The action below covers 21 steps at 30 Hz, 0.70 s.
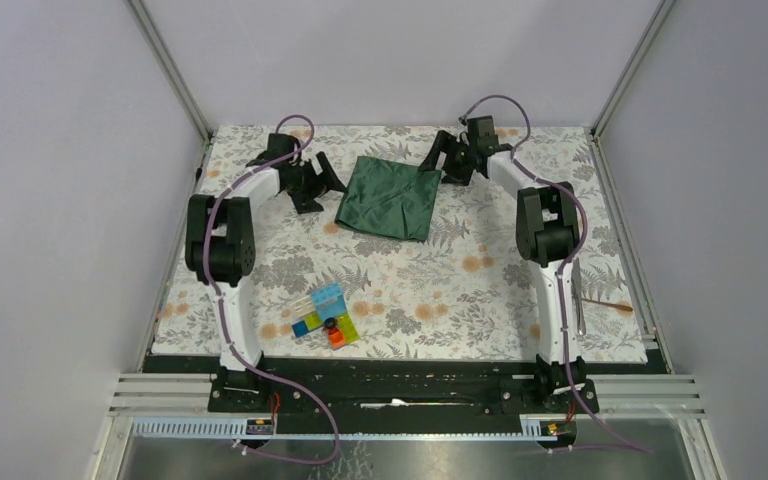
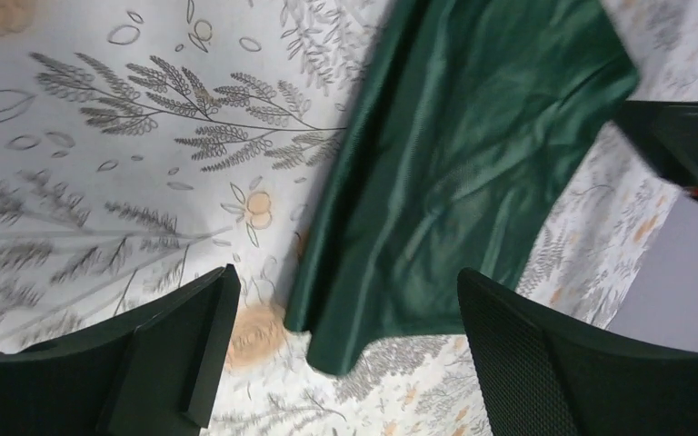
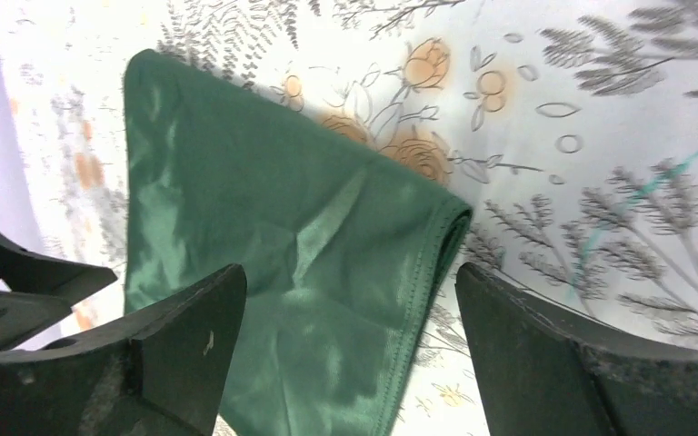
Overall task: Fold the napkin into a case and place the utensils inside
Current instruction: Smooth out the square-folded napkin at the center of the board.
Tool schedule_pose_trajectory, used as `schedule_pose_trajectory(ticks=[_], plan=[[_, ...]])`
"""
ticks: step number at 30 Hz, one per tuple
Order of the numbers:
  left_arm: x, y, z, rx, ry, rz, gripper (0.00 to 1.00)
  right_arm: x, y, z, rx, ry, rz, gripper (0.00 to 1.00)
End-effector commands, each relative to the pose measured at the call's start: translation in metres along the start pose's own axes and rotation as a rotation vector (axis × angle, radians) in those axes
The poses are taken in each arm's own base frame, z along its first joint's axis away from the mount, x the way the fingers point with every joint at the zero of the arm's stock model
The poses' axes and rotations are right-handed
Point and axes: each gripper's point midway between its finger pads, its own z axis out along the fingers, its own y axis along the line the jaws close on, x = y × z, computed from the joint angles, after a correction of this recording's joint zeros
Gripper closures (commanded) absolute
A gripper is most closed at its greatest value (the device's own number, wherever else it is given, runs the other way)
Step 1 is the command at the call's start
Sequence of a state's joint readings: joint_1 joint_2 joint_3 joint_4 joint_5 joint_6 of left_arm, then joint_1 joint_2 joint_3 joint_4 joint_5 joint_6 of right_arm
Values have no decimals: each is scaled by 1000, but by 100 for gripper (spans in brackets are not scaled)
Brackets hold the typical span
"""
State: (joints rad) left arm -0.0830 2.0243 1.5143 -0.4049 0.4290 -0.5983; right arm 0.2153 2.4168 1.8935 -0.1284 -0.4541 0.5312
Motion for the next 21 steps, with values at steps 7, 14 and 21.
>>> schedule_pose_trajectory(ticks=[7, 14, 21], plan=[[27, -6, 44, 98, 181, 72, 7, 26, 4, -67, 46, 118, -26, 5], [81, 3, 47, 43, 254, -5, 26, 71, -5, -82, 28, 177, 14, 5], [106, -5, 6, -15, 191, 41, 14, 93, -12, -108, 87, 178, 47, 5]])
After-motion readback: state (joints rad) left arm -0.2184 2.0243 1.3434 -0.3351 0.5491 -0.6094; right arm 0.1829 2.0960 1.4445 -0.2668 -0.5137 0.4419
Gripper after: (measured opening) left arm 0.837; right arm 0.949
